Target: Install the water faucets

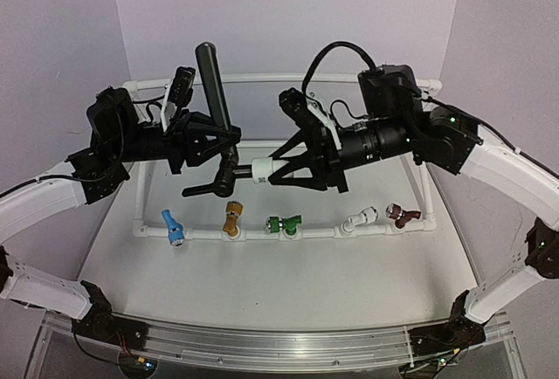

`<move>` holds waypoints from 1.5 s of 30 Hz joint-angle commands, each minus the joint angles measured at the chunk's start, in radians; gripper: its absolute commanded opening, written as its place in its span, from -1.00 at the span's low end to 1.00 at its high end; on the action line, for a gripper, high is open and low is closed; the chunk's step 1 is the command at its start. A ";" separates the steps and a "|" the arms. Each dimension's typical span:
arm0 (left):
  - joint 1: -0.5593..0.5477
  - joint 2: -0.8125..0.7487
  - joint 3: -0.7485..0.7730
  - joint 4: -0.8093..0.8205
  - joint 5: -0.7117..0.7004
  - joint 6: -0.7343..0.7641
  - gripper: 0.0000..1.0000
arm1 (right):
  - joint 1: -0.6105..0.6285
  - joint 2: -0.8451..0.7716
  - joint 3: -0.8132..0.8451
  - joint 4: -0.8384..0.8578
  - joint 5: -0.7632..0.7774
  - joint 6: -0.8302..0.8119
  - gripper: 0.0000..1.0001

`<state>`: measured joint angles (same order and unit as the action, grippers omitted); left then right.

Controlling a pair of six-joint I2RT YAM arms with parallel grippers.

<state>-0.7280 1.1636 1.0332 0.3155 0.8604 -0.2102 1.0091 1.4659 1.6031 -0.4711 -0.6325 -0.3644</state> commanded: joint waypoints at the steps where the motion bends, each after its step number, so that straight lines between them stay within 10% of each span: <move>1: -0.021 -0.012 0.013 -0.064 -0.080 0.198 -0.99 | -0.053 0.065 0.096 -0.016 -0.221 0.280 -0.95; 5: -0.021 -0.015 0.006 -0.063 -0.095 0.163 -1.00 | -0.112 0.111 0.136 -0.013 -0.358 0.436 -0.50; 8: -0.021 -0.008 0.004 -0.008 -0.088 0.017 -1.00 | -0.126 0.129 0.166 -0.019 -0.384 0.438 0.27; 15: -0.020 0.061 -0.028 0.288 -0.022 -0.516 -1.00 | -0.130 -0.020 0.101 -0.027 0.030 -0.101 0.94; 28: -0.021 0.126 -0.027 0.430 -0.039 -0.972 -1.00 | 0.021 -0.281 -0.354 0.342 0.359 -1.112 0.97; 45: -0.021 0.214 -0.009 0.439 0.029 -1.086 -0.99 | 0.084 -0.248 -0.405 0.705 0.406 -1.273 0.64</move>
<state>-0.7461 1.3864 0.9859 0.7018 0.8669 -1.2958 1.0868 1.2100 1.1770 0.1381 -0.2294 -1.5897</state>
